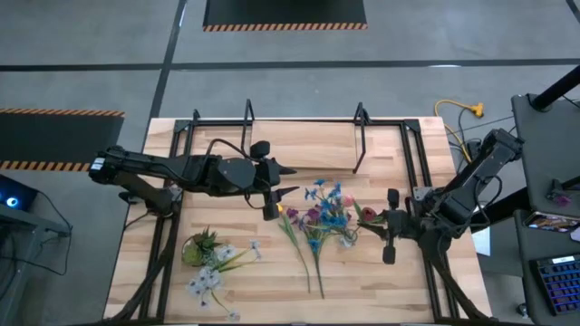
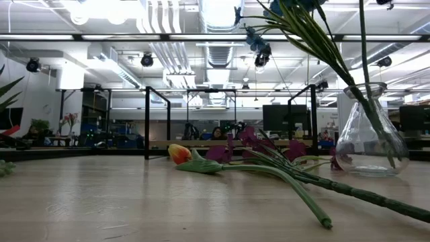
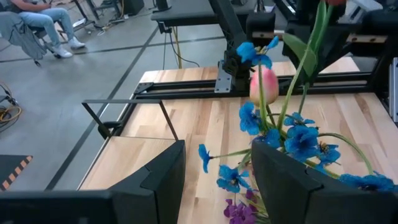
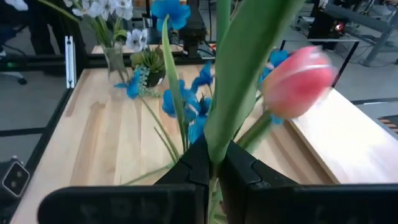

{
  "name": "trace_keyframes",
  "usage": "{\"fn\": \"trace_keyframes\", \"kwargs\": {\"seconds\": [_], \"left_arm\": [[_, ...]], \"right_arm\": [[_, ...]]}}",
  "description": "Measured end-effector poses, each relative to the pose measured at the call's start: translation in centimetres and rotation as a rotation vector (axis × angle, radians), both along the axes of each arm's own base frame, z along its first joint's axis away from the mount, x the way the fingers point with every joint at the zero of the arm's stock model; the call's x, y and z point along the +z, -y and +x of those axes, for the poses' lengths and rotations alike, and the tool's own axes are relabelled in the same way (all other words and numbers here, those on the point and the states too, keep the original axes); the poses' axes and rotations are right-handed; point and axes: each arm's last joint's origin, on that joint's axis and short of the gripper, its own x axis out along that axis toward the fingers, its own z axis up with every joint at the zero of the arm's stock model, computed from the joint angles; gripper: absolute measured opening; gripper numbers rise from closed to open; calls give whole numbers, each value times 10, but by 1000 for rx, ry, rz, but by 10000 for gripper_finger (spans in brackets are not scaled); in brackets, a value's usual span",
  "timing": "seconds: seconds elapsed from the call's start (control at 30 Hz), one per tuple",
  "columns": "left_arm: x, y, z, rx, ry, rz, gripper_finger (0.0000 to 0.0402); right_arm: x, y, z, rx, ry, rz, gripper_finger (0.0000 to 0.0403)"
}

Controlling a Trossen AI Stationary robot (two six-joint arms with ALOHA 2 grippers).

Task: Pick and place flowers into a vace then onto a shelf
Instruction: Put the red flower into the right transparent vase

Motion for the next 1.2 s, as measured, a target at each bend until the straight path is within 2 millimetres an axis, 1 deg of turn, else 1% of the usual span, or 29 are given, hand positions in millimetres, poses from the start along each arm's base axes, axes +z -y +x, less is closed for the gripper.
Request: {"fn": "trace_keyframes", "kwargs": {"seconds": [0.37,0.7,0.83,1.2], "left_arm": [[0,0,0,1,1,0,167],[0,0,0,1,2,0,167],[0,0,0,2,2,0,167],[0,0,0,2,2,0,167]], "right_arm": [[-23,2,-1,-6,-22,-22,11],[-46,5,-4,-20,-41,-3,13],[-49,5,-4,-19,-32,9,13],[-47,4,-4,-10,-22,25,13]]}}
